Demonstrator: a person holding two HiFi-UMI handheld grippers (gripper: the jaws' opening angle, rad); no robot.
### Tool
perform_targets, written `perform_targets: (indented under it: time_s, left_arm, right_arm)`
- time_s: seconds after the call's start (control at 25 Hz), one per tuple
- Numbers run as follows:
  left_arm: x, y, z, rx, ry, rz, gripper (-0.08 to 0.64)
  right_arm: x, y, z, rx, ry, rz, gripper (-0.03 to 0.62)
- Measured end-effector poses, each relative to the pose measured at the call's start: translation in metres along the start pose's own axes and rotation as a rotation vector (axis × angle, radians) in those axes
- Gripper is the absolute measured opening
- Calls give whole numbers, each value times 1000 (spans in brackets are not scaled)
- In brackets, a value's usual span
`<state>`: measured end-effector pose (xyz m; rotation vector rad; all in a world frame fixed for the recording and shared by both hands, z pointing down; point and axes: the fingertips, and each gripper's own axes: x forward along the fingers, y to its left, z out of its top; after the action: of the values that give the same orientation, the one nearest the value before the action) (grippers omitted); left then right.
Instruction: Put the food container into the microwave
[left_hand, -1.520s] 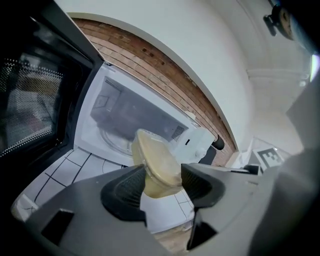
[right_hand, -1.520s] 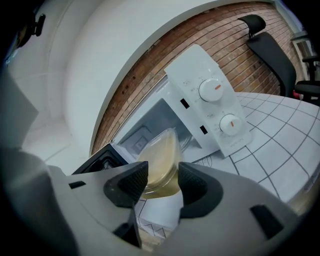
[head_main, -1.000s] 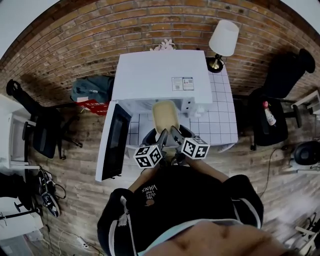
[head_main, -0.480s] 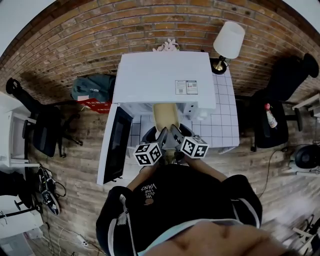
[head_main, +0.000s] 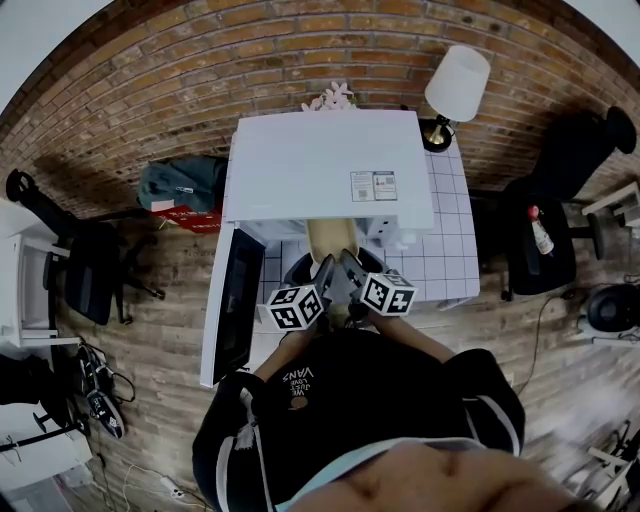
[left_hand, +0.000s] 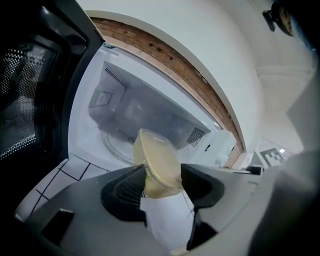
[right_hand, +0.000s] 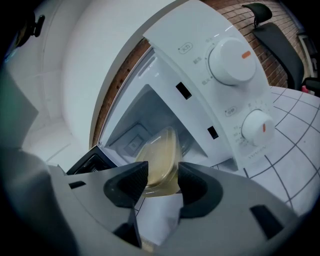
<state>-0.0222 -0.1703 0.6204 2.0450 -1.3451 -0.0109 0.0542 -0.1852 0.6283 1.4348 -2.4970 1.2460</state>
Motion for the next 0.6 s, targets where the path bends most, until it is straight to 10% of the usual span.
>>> perform_targets:
  time_s: [0.6]
  left_arm:
    - [24,24,13,-15,39,-27,230]
  right_arm:
    - [33,-5,7,6,-3,-46,178]
